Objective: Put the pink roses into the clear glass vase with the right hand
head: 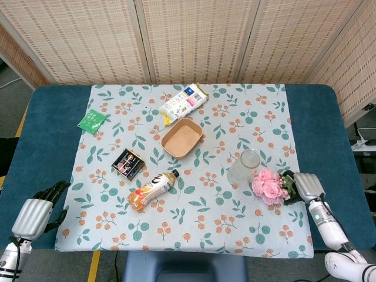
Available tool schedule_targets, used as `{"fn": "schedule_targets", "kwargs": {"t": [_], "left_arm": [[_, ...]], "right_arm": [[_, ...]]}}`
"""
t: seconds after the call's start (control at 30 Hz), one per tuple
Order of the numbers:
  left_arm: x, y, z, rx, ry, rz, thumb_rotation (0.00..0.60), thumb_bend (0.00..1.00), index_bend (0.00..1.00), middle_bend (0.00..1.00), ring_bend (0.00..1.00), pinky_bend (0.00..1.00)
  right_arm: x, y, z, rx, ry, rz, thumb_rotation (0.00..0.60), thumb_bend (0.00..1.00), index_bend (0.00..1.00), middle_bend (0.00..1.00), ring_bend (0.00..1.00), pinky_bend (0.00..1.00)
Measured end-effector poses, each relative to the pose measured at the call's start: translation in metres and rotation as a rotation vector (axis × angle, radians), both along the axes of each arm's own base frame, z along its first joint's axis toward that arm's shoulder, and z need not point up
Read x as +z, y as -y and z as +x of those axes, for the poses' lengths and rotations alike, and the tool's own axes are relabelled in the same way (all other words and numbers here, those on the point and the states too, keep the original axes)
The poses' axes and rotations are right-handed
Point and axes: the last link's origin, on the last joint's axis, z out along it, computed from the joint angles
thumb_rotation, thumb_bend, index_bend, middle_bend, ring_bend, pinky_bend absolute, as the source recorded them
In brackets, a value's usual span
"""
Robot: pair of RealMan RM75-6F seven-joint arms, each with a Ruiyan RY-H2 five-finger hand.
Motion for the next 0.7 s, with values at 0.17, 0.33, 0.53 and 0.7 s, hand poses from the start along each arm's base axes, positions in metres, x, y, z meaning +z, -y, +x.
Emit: {"fn": "schedule_targets", "kwargs": {"t": [0.17, 0.33, 0.53, 0.7], "left_arm": [[0.000, 0.000, 0.000, -0.001, 0.000, 0.001, 0.600, 0.42, 0.13, 0.13, 0.27, 0.38], [0.001, 0.000, 0.000, 0.001, 0.001, 0.002, 0.600, 0.42, 0.13, 0.13, 0.27, 0.38], [0.001, 0.000, 0.000, 0.003, 0.003, 0.001, 0.600, 0.42, 0.13, 0.13, 0.27, 0.38], [0.002, 0.000, -0.001, 0.006, 0.008, 0.005, 0.600, 0.42, 0.13, 0.13, 0.27, 0.38]], "right_arm": [[-0.005, 0.001, 0.000, 0.009, 0.021, -0.013, 0.600, 0.05, 0.66, 0.93, 0.99, 1.00], [-0.001, 0.000, 0.005, 0.049, 0.036, -0.064, 0.600, 0.21, 0.85, 0.94, 0.99, 1.00], [0.011, -0.012, 0.021, 0.129, 0.085, -0.109, 0.600, 0.33, 0.90, 0.94, 0.99, 1.00], [0.021, -0.028, 0.030, 0.170, 0.124, -0.109, 0.600, 0.40, 0.91, 0.94, 0.99, 1.00]]}}
